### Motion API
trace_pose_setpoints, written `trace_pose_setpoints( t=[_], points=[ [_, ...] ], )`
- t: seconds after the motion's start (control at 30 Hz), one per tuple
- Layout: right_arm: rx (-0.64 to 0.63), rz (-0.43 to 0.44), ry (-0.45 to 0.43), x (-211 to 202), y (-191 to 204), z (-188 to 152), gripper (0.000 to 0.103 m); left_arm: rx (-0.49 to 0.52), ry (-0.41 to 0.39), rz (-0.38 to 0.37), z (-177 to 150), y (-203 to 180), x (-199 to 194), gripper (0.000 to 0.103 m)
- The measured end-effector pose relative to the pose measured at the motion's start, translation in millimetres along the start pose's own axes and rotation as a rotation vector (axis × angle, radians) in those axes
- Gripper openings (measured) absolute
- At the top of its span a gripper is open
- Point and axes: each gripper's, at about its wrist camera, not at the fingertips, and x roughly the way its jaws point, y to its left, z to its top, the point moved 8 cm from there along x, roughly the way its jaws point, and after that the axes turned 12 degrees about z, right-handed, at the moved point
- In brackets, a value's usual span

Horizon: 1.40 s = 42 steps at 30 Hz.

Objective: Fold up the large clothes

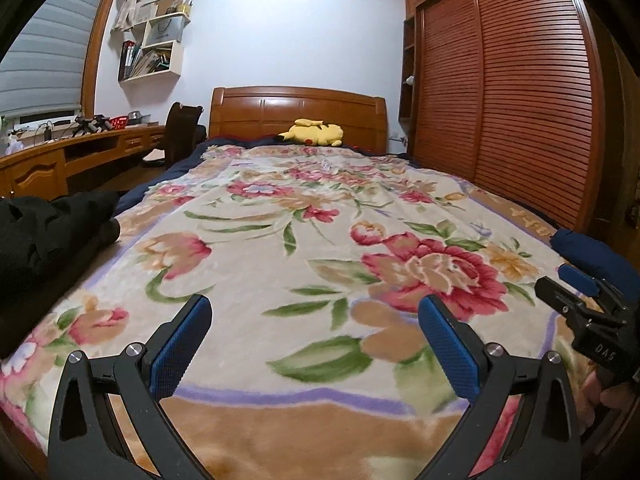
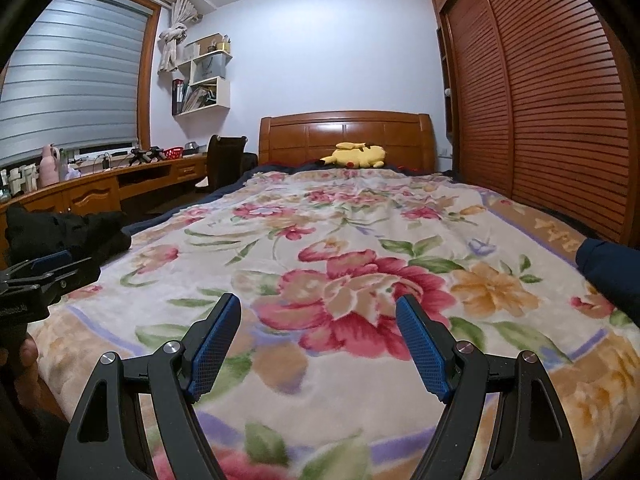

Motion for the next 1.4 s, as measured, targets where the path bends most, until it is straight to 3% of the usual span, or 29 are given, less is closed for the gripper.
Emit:
trace_pose_setpoints(
  t=[1.4],
  points=[
    [-0.012,0.000,0.022,9,-16,-4,0.082,0.047,-0.010,0.008,-6,-1,1,0.103]
  ],
)
